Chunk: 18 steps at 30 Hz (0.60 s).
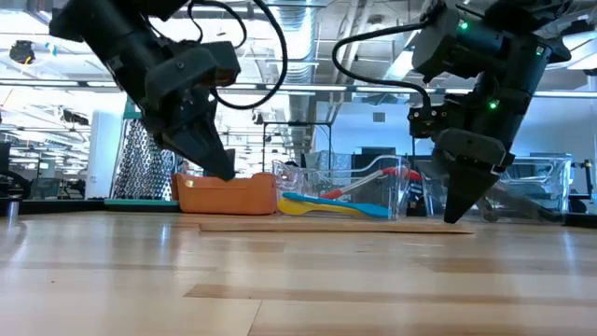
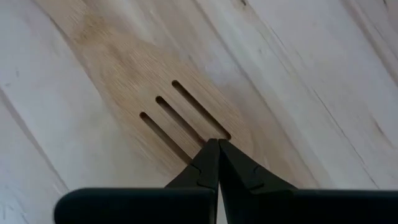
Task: Pick & Place Kitchen Items
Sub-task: Put the brown serving spoon into the left transparent bin
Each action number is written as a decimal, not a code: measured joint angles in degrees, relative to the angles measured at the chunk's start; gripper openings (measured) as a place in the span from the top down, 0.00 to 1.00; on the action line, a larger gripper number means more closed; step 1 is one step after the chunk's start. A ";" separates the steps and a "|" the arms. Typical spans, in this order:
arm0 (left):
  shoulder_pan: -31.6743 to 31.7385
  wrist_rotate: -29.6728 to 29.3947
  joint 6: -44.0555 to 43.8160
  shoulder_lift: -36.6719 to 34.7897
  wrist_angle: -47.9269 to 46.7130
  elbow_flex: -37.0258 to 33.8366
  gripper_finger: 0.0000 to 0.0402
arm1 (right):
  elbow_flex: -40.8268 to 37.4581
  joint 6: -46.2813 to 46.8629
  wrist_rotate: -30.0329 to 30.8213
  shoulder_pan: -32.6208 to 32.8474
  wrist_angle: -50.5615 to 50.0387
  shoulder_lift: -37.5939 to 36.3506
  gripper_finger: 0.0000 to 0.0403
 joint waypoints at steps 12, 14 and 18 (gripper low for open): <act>-0.02 0.70 -2.04 -2.71 -2.00 -2.14 1.00 | -2.70 0.35 -0.02 -0.12 5.02 -0.14 1.00; -0.02 1.37 -2.95 -2.57 -1.90 -3.05 1.00 | -2.68 -0.08 0.02 -0.12 5.60 -0.55 1.00; -0.04 1.62 -4.62 -2.57 -1.27 -4.68 1.00 | -1.93 -1.62 -0.11 -0.12 6.24 -0.44 1.00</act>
